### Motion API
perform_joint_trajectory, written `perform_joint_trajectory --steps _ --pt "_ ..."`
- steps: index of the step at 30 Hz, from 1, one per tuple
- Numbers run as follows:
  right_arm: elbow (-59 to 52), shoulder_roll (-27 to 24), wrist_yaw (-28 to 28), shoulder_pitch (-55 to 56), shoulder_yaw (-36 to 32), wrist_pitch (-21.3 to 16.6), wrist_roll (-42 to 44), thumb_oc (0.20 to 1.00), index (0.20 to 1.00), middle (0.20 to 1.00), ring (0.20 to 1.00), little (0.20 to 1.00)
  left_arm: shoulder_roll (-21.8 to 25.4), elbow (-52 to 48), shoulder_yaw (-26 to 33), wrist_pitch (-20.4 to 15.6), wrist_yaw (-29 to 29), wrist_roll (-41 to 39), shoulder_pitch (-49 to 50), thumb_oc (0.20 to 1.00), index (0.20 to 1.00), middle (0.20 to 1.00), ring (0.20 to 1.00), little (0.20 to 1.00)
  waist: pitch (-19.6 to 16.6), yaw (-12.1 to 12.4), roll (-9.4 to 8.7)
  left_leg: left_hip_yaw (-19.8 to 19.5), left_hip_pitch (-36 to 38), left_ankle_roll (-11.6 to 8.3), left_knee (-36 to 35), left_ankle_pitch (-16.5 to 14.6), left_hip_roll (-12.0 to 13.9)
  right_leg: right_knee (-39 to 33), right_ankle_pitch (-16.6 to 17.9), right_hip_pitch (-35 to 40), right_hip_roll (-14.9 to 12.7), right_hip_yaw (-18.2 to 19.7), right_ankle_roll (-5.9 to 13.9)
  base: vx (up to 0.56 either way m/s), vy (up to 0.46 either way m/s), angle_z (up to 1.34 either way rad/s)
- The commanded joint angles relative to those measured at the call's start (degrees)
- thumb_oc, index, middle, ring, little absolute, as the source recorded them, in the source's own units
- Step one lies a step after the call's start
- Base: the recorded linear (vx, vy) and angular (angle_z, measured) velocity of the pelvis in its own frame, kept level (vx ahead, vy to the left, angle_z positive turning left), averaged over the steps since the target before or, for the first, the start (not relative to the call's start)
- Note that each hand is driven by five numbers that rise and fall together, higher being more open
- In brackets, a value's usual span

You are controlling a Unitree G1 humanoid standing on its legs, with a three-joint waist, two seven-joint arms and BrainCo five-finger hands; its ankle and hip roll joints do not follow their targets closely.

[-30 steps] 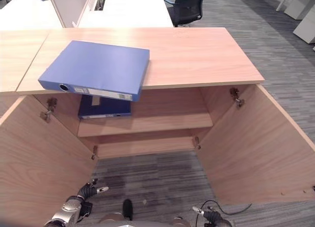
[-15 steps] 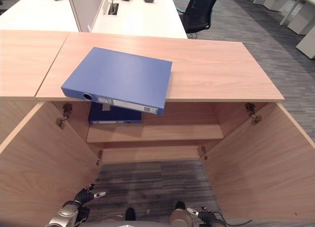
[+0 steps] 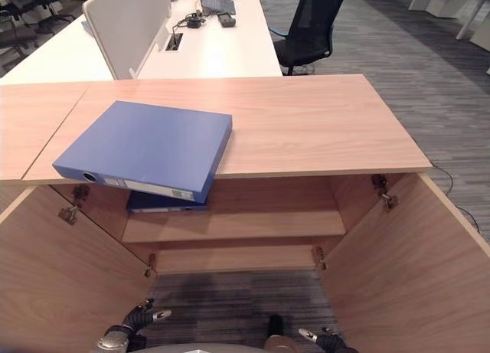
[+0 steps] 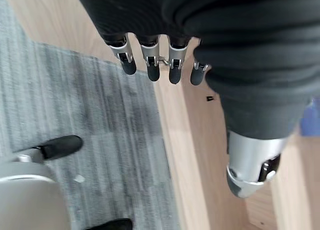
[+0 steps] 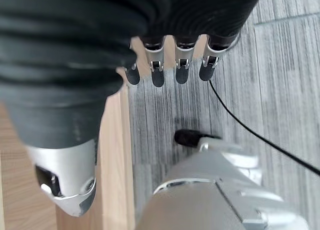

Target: Put the empty folder in the office cabinet

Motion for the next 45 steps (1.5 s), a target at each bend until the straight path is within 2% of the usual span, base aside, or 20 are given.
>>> perform_joint_trajectory --steps 1,11,13,14,15,16,17,18,19,22,26,33,37,44,45 --pt "0.70 -0.57 0.10 -1.92 1.03 -0.94 -2.03 1.000 1.000 1.000 1.000 1.000 0.92 -1.07 -0.88 -1.53 0.29 2.00 -2.95 1.000 1.000 1.000 1.000 1.000 1.68 0.28 -0.33 -0.30 -2.94 -0.42 0.71 0.32 -1.33 5.40 -7.37 3.69 -4.93 0.80 5.90 0.02 -0.075 0.03" --pt "0.11 -1.32 -0.17 -1.76 1.38 -1.35 -2.68 1.000 1.000 1.000 1.000 1.000 2.41 -10.57 -2.32 -1.87 1.50 5.49 -1.83 1.000 1.000 1.000 1.000 1.000 0.95 2.17 0.27 -2.79 -3.65 -1.78 0.71 1.77 -0.05 1.70 -8.40 7.69 -3.67 -1.95 4.99 -0.02 -0.059 0.14" --pt "-0.78 -1.46 -0.55 -1.53 0.51 -1.70 -2.56 1.000 1.000 1.000 1.000 1.000 6.17 -22.34 -1.10 -1.87 4.05 10.69 -0.18 1.000 1.000 1.000 1.000 1.000 0.94 3.26 0.22 -3.83 -4.20 -1.98 0.71 2.14 0.05 1.35 -8.60 8.28 -3.55 -2.94 4.82 -0.06 -0.054 0.19" --pt "-1.68 -1.18 -1.03 -1.15 -0.60 -2.23 -2.62 1.000 1.000 1.000 1.000 1.000 9.36 -32.05 1.89 -1.75 6.21 16.63 2.84 1.000 1.000 1.000 1.000 1.000 0.98 4.36 0.07 -4.68 -4.52 -2.13 0.71 2.28 0.03 1.09 -8.77 8.78 -3.48 -3.71 4.81 -0.08 -0.051 0.28" --pt "-2.27 -0.95 -1.17 -0.91 -1.28 -2.38 -2.87 1.000 1.000 1.000 1.000 1.000 11.40 -37.12 3.62 -1.95 7.50 20.94 4.34 1.000 1.000 1.000 1.000 1.000 1.08 5.01 0.01 -4.99 -4.93 -2.13 0.71 2.88 -0.03 1.17 -8.43 8.63 -3.53 -4.13 4.72 -0.03 -0.046 0.33" --pt "-2.28 -0.85 -1.18 -0.79 -1.13 -2.36 -2.90 1.000 1.000 1.000 1.000 1.000 11.50 -37.59 3.84 -1.69 7.36 21.02 4.80 1.000 1.000 1.000 1.000 1.000 0.95 4.89 -0.07 -5.03 -4.51 -2.24 0.71 2.19 0.07 0.94 -8.95 9.17 -3.42 -4.16 4.80 -0.04 -0.042 0.26" --pt "-2.51 -0.41 -1.63 -0.27 -1.79 -2.75 -3.80 1.000 1.000 1.000 1.000 1.000 14.18 -45.09 6.61 -3.44 10.14 28.76 7.54 1.000 1.000 1.000 1.000 1.000 0.80 5.99 -0.21 -5.48 -5.03 -2.33 0.71 2.88 0.05 0.93 -8.72 9.19 -3.47 -4.77 4.72 0.05 -0.048 0.24" --pt "-2.52 -0.18 -1.69 -0.03 -1.48 -2.75 -4.40 1.000 1.000 1.000 1.000 1.000 15.19 -47.64 7.97 -3.77 12.05 32.29 8.93 1.000 1.000 1.000 1.000 1.000 0.49 6.32 -0.40 -5.60 -4.61 -2.53 0.71 2.02 0.16 0.69 -9.47 9.95 -3.29 -4.83 4.81 -0.03 -0.045 0.21" --pt "-2.71 -0.09 -1.56 0.28 -1.14 -2.77 -4.89 1.000 1.000 1.000 1.000 1.000 15.81 -50.40 9.39 -4.13 13.53 34.56 9.54 1.000 1.000 1.000 1.000 1.000 0.52 6.66 -0.43 -5.65 -4.86 -2.52 0.71 2.67 0.11 0.79 -9.09 9.84 -3.33 -5.05 4.69 0.05 -0.036 0.15" --pt "-3.02 0.08 -1.12 1.05 -0.31 -2.50 -5.48 1.000 1.000 1.000 1.000 1.000 17.74 -58.25 14.18 -4.15 16.44 39.79 12.13 1.000 1.000 1.000 1.000 1.000 0.23 7.30 -0.44 -6.04 -4.34 -2.79 0.71 1.73 0.32 0.61 -9.93 10.55 -3.10 -5.23 4.60 0.00 -0.016 0.04" --pt "-3.14 0.44 -0.82 1.19 0.71 -2.46 -5.13 1.000 1.000 1.000 1.000 1.000 18.67 -67.06 19.33 -5.50 19.67 42.46 13.32 1.000 1.000 1.000 1.000 1.000 -0.04 7.80 -0.54 -6.55 -4.18 -3.05 0.71 1.65 0.43 0.62 -10.19 11.03 -2.85 -5.77 4.38 0.01 -0.034 0.04" --pt "-3.14 0.96 -1.03 -0.05 2.56 -2.90 -4.27 1.000 1.000 1.000 1.000 1.000 22.05 -73.44 20.25 -6.26 22.30 44.85 8.89 1.000 1.000 1.000 1.000 1.000 -0.22 7.83 -0.31 -7.20 -4.34 -3.39 0.71 2.06 0.67 0.76 -10.52 11.26 -2.53 -6.31 4.09 0.00 -0.035 0.05" --pt "-3.18 0.86 -0.94 -0.89 4.07 -3.06 -4.22 1.000 1.000 1.000 1.000 1.000 27.70 -76.52 17.53 -7.33 22.50 47.99 3.26 1.000 1.000 1.000 1.000 1.000 -0.67 6.92 0.50 -6.89 -4.31 -3.59 0.71 2.06 0.68 0.56 -10.51 11.11 -2.32 -6.06 4.31 0.01 -0.021 0.03" --pt "-2.54 0.66 -0.65 -1.24 4.80 -3.18 -4.63 1.000 1.000 1.000 1.000 1.000 33.33 -77.29 14.19 -7.51 22.85 50.87 -3.58 1.000 1.000 1.000 1.000 1.000 -1.05 5.77 1.47 -6.33 -3.86 -3.75 0.71 1.84 0.75 0.61 -10.62 11.13 -2.23 -5.60 4.46 0.00 0.000 0.00" --pt "-2.51 0.41 -0.74 -1.10 4.78 -3.24 -4.37 1.000 1.000 1.000 1.000 1.000 34.80 -76.94 12.85 -7.35 22.98 51.51 -5.70 1.000 1.000 1.000 1.000 1.000 -1.23 5.01 1.89 -6.10 -3.73 -3.76 0.71 1.83 0.73 0.63 -10.65 11.10 -2.17 -5.33 4.48 0.03 0.004 -0.01"
